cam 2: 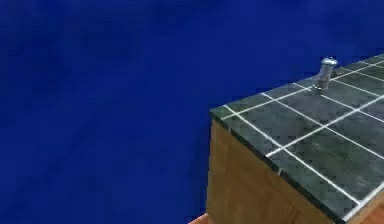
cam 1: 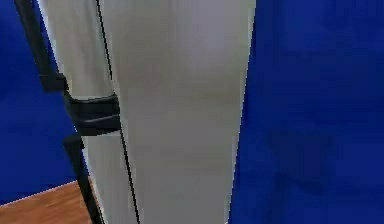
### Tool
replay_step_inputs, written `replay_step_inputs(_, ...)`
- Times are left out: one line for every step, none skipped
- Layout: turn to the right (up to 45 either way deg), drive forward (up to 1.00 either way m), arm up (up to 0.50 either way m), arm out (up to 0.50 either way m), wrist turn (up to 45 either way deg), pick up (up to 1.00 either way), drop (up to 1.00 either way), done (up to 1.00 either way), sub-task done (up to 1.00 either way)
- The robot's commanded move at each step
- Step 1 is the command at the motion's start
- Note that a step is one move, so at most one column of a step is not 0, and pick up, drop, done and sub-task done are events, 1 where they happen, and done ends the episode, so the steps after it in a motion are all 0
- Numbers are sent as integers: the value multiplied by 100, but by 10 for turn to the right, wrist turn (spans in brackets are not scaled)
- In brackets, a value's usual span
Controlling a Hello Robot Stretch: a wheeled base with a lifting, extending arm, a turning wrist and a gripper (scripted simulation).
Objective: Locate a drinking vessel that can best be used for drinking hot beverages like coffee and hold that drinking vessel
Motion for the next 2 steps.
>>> replay_step_inputs(-450, 0, 0, 0, 0, 0, 0, 0, 0)
replay_step_inputs(-450, 0, 0, 0, 0, 0, 0, 0, 0)
